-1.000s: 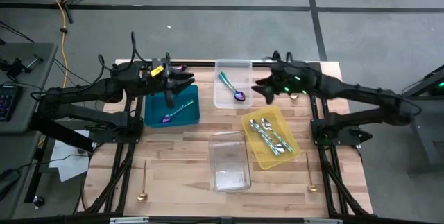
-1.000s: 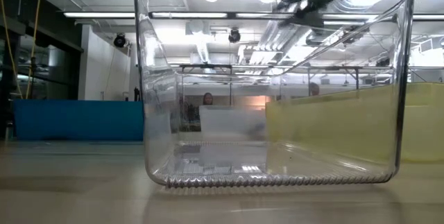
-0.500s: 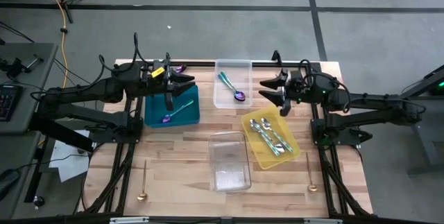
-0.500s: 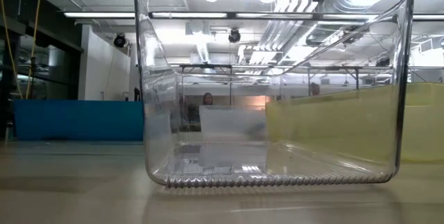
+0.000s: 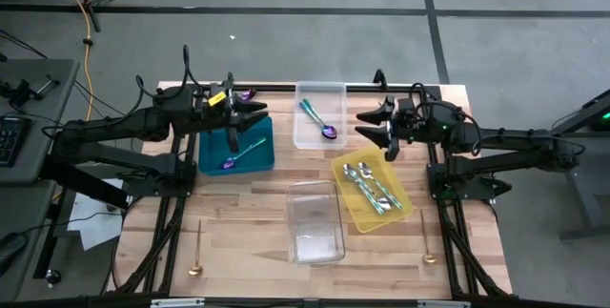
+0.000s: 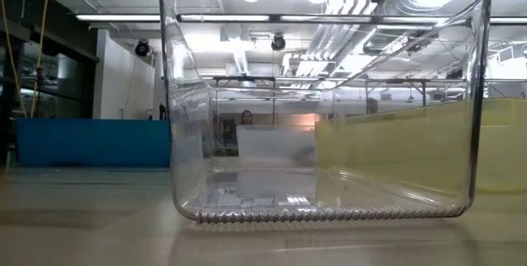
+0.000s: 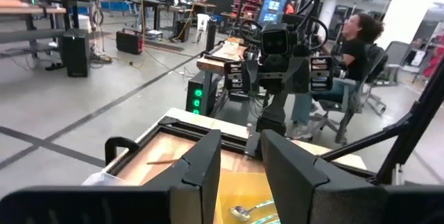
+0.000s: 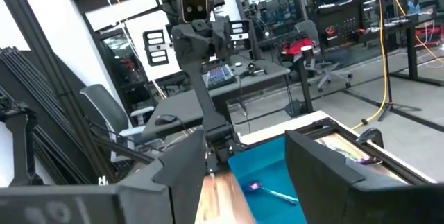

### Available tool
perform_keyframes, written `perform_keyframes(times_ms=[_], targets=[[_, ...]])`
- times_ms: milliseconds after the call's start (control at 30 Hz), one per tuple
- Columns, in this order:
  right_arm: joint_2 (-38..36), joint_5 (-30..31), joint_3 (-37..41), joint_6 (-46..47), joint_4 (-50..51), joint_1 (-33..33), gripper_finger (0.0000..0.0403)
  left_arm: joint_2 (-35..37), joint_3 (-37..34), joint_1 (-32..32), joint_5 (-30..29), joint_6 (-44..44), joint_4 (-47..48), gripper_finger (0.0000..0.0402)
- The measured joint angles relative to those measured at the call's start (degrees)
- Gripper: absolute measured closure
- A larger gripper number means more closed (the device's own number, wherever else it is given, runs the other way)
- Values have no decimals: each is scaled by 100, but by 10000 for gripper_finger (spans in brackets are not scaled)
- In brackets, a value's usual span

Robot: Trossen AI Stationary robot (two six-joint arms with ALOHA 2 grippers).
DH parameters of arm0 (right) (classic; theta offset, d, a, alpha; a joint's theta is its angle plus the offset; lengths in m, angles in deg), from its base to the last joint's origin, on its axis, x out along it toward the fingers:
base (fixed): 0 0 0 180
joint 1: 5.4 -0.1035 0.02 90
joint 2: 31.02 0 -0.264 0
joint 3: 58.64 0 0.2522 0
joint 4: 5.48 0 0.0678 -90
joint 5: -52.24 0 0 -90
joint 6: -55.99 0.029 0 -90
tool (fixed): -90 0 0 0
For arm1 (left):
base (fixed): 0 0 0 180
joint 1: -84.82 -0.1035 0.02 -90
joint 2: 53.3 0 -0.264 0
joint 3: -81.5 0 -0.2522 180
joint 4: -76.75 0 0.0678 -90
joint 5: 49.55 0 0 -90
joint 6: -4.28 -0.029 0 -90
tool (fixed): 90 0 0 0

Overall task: Sort silverware by color (type)
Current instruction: Put the gold spoon into the transparent bin

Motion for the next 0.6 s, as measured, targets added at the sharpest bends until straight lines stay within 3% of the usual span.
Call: perform_keyframes(times_ms=[167, 333, 467, 600], targets=[[0, 0, 0, 0, 119, 0, 213, 2, 5, 223, 269, 667, 501, 263], [0, -2, -2, 0, 237, 0, 213, -3, 7, 838, 668, 1937, 2326, 219], [2, -2, -9, 0, 422, 0, 213, -134, 6, 1642, 1229, 3592, 4159, 200], [4, -4, -9, 0, 608, 1, 213, -325, 4, 2746, 1253, 5801, 5396, 199]])
